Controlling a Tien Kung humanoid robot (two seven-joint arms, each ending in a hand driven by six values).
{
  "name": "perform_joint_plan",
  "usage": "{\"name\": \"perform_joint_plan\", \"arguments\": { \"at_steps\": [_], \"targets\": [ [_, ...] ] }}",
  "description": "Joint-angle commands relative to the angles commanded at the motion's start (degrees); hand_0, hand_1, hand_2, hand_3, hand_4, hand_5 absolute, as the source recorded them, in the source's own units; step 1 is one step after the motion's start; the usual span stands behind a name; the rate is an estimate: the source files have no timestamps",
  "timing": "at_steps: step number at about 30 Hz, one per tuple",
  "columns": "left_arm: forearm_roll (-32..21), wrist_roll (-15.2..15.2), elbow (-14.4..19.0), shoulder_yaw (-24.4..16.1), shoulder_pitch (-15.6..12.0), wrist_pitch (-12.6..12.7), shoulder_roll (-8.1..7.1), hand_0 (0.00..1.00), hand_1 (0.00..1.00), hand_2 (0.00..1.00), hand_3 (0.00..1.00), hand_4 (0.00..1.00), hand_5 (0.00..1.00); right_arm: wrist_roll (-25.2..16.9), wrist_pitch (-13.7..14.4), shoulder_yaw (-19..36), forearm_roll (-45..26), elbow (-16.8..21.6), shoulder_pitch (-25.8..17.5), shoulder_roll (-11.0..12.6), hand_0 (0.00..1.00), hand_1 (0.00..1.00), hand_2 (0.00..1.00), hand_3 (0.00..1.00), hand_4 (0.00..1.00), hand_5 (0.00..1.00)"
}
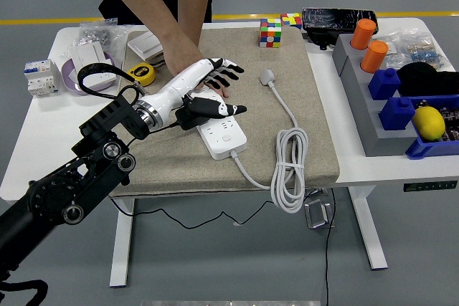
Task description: Pick up the plug,place it near the board,insert it into the board,press the button
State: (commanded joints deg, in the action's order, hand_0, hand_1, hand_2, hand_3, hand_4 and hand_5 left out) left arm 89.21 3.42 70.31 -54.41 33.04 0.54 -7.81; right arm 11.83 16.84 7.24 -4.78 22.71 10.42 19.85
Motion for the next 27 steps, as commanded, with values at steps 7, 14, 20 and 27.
{"name": "perform_joint_plan", "arguments": {
  "at_steps": [7, 14, 20, 27],
  "targets": [
    [1.4, 0.3, -3.5, -0.1, 0.4, 1.3, 0.64, 0.902, 0.958, 0.932, 0.951, 0.998, 0.541, 0.0, 0.1, 0.2, 0.1, 0.0, 0.0, 0.0, 0.850, 0.764, 0.735, 0.766, 0.998, 0.998],
    [8.9, 0.0, -9.6, 2.4, 1.7, 3.0, 1.65, 0.821, 0.853, 0.805, 0.856, 0.998, 0.498, 0.0, 0.1, 0.0, 0.1, 0.0, 0.3, 0.0, 0.851, 0.764, 0.735, 0.766, 0.998, 0.998],
    [16.2, -1.0, -14.8, 3.9, 3.0, 5.2, 2.84, 0.773, 0.767, 0.725, 0.791, 0.998, 0.447, 0.0, 0.1, -0.3, 0.0, 0.0, 0.4, 0.2, 0.852, 0.764, 0.735, 0.766, 0.998, 0.998],
    [20.9, -1.8, -18.9, 4.6, 3.9, 6.6, 3.88, 0.760, 0.754, 0.712, 0.778, 0.998, 0.441, 0.0, 0.1, -0.6, -0.1, 0.0, 0.2, 0.3, 0.852, 0.764, 0.735, 0.766, 0.998, 0.998]
  ]
}}
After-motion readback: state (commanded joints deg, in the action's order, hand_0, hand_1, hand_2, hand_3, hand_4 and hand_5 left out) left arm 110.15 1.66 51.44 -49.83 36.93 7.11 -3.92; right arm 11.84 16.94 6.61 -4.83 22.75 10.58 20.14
